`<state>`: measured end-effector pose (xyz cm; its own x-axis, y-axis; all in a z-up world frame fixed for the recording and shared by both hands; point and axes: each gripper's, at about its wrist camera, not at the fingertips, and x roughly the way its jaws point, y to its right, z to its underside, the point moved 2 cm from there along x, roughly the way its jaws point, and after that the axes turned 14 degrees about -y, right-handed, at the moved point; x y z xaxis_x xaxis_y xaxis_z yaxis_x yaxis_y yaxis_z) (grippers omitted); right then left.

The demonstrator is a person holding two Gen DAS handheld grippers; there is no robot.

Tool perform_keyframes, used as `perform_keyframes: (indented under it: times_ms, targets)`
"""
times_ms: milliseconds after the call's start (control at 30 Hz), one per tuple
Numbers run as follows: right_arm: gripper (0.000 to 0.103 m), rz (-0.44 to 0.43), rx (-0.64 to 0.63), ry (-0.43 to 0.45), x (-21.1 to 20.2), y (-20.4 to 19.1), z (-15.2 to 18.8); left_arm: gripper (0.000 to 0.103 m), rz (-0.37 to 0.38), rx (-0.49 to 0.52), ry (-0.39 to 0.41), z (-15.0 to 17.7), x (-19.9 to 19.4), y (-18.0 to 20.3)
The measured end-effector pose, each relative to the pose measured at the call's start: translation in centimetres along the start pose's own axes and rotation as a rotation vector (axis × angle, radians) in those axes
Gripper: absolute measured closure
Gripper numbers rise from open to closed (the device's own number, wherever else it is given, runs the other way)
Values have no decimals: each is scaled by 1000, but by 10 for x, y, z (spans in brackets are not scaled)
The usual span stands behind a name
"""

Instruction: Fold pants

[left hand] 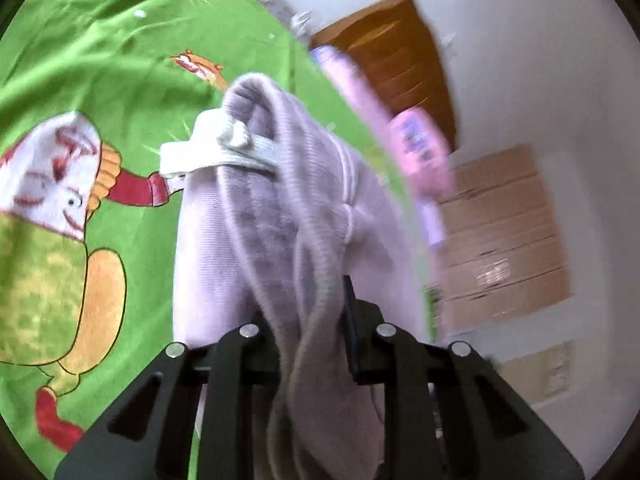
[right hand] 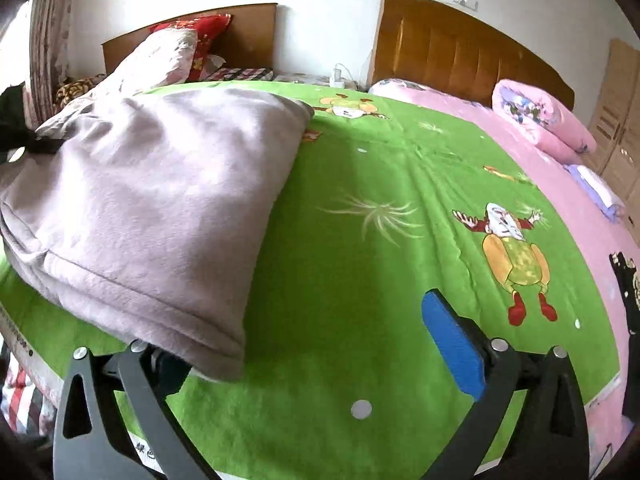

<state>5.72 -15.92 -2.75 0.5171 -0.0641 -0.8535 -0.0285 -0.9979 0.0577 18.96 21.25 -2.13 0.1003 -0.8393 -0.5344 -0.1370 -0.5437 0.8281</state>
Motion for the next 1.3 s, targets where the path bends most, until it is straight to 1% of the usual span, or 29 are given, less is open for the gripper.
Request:
perform_keyframes:
  times_ms: [67, 167, 233, 300, 333, 367, 400, 433, 500, 533, 567, 600, 633, 667, 700, 733, 767, 800, 833, 867, 933, 967, 1000, 1033, 1067, 1100, 1200, 1233, 1300]
  targets:
    - [5, -1, 8, -8, 2, 0, -2, 82, -6, 24, 15, 5, -2, 5]
    - [5, -11, 28, -18, 3, 0, 0, 82, -65, 54, 14, 8, -2, 24]
    - [5, -13, 35, -23, 6, 4, -3, 82, -93, 79, 34, 13, -8, 41]
    - [5, -28, 41, -28, 8, 6, -4, 82, -112, 96, 48, 22, -13, 47]
    - [5, -36, 43, -31, 9, 6, -4, 82, -129, 81, 43, 21, -11, 43]
    - [5, -44, 41, -35, 9, 7, -5, 77, -147, 54, 32, 20, -9, 36]
    - [5, -49, 29, -44, 9, 6, -6, 69, -172, 33, 25, 20, -8, 30]
    - [5, -53, 17, -59, 10, 7, -8, 69, -163, 15, 23, 23, -7, 23]
    - [5, -75, -32, -107, 2, 7, -8, 60, -142, -2, 43, 27, -18, 19]
    - [5, -103, -75, -121, -6, 6, -7, 55, -201, -17, 93, 34, -31, 24]
    - [5, -131, -108, -122, -14, 5, -6, 41, -278, -32, 143, 37, -40, 26]
    - [5, -189, -156, -105, -27, 5, -5, 33, -402, -47, 218, 44, -54, 34]
    - [5, -241, -187, -70, -41, 7, -5, 33, -514, -25, 310, 53, -69, 51]
    - [5, -279, -197, -28, -53, 10, -6, 31, -518, 31, 347, 60, -77, 67]
    - [5, -310, -185, 21, -65, 14, -13, 26, -462, 91, 350, 66, -80, 83]
    - [5, -328, -162, 50, -71, 17, -20, 23, -372, 167, 332, 71, -77, 104]
    - [5, -347, -135, 74, -74, 19, -29, 18, -331, 230, 315, 75, -70, 121]
    - [5, -363, -100, 98, -72, 18, -40, 13, -330, 277, 304, 76, -61, 134]
    - [5, -363, -84, 110, -69, 15, -47, 12, -366, 344, 286, 75, -45, 146]
    - [5, -345, -72, 119, -61, 9, -55, 12, -408, 373, 270, 74, -32, 152]
    - [5, -319, -77, 88, -44, -2, -60, 12, -490, 374, 213, 64, 7, 152]
    - [5, -304, -101, 52, -33, -9, -58, 12, -517, 358, 178, 60, 24, 144]
    - [5, -260, -156, -11, -17, -20, -50, 13, -552, 320, 133, 57, 39, 130]
    - [6, -222, -208, -60, -4, -28, -38, 14, -566, 298, 117, 59, 45, 115]
    - [6, -222, -227, -68, 4, -30, -24, 14, -565, 295, 118, 63, 48, 105]
    - [6, -253, -196, -36, 3, -25, -19, 14, -552, 313, 131, 66, 48, 100]
    - [6, -384, -100, -82, 10, -2, -17, 18, -492, 306, 152, 71, 38, 89]
    - [6, -387, -90, -81, 7, 3, -19, 18, -473, 297, 150, 69, 37, 85]
    - [6, -339, -118, -31, -6, 5, -20, 18, -452, 286, 150, 64, 37, 80]
